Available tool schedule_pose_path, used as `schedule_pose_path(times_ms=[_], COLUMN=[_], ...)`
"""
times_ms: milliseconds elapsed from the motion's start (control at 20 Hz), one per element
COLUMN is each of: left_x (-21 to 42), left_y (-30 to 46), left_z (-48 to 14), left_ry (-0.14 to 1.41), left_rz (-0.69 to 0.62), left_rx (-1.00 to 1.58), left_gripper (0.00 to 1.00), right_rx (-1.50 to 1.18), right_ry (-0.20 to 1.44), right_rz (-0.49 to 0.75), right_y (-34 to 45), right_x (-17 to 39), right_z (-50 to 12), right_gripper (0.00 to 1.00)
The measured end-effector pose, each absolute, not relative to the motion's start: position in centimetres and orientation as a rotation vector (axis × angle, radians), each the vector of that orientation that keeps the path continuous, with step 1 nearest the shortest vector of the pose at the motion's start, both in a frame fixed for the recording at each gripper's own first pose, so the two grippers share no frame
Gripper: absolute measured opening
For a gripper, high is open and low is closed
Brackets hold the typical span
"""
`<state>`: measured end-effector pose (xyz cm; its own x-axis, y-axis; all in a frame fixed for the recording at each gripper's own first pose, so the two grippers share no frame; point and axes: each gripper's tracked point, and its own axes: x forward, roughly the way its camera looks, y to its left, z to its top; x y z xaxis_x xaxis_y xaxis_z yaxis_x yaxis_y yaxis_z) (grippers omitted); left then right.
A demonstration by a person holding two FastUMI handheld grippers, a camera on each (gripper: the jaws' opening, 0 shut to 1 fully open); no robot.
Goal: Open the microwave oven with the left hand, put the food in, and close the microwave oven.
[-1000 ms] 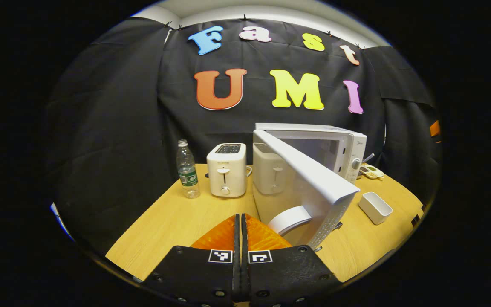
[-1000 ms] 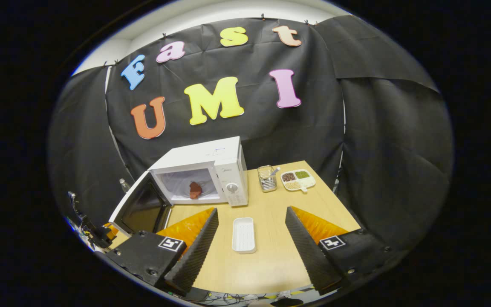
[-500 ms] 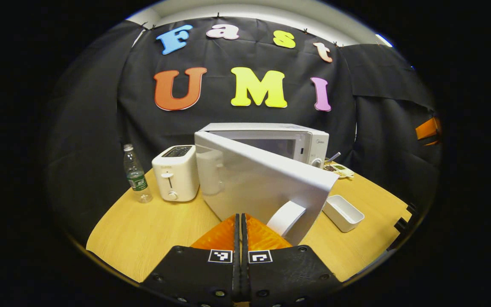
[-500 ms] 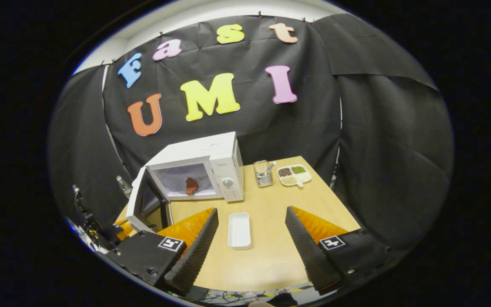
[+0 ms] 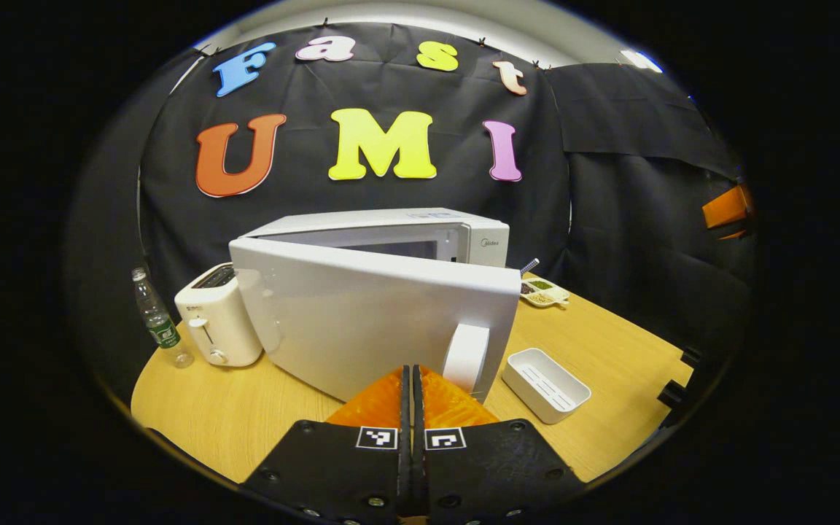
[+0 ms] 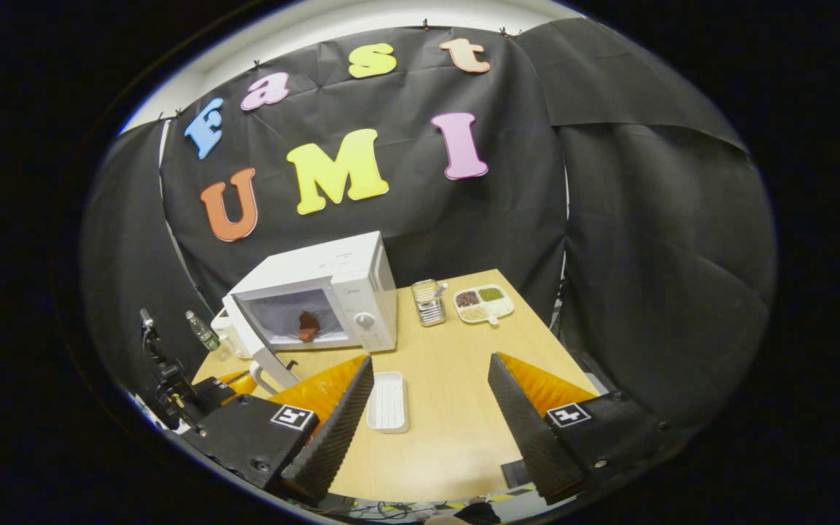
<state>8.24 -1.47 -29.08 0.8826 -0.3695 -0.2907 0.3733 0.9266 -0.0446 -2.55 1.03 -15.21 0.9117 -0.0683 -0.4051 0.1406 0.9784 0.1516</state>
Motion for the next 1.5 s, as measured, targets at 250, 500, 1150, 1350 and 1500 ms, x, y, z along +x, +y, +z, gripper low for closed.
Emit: schedule_pose_path(times_ms=[250, 500, 1150, 1350, 1500], left_x=[11.5, 14.3, 21.7, 23.4, 23.9], left_y=[-4.0, -6.0, -9.9, -10.5, -10.7], left_z=[-29.0, -28.8, -29.6, -29.6, -29.7], left_ry=[0.302, 0.302, 0.309, 0.313, 0.32], left_rz=[-0.4, -0.392, -0.39, -0.38, -0.376], left_rx=[0.017, -0.004, -0.01, -0.032, -0.042], left_gripper=[0.0, 0.0, 0.0, 0.0, 0.0], right_rx=[0.2, 0.194, 0.183, 0.17, 0.164], right_ry=[0.431, 0.438, 0.45, 0.44, 0.439], right_rz=[-0.111, -0.114, -0.111, -0.105, -0.109], right_y=[-0.5, -1.7, -3.6, -3.6, -3.8], right_x=[-1.5, -0.2, 3.7, 4.6, 4.6], right_z=[-15.3, -15.0, -14.2, -13.8, -13.5], right_gripper=[1.0, 0.92, 0.92, 0.92, 0.92])
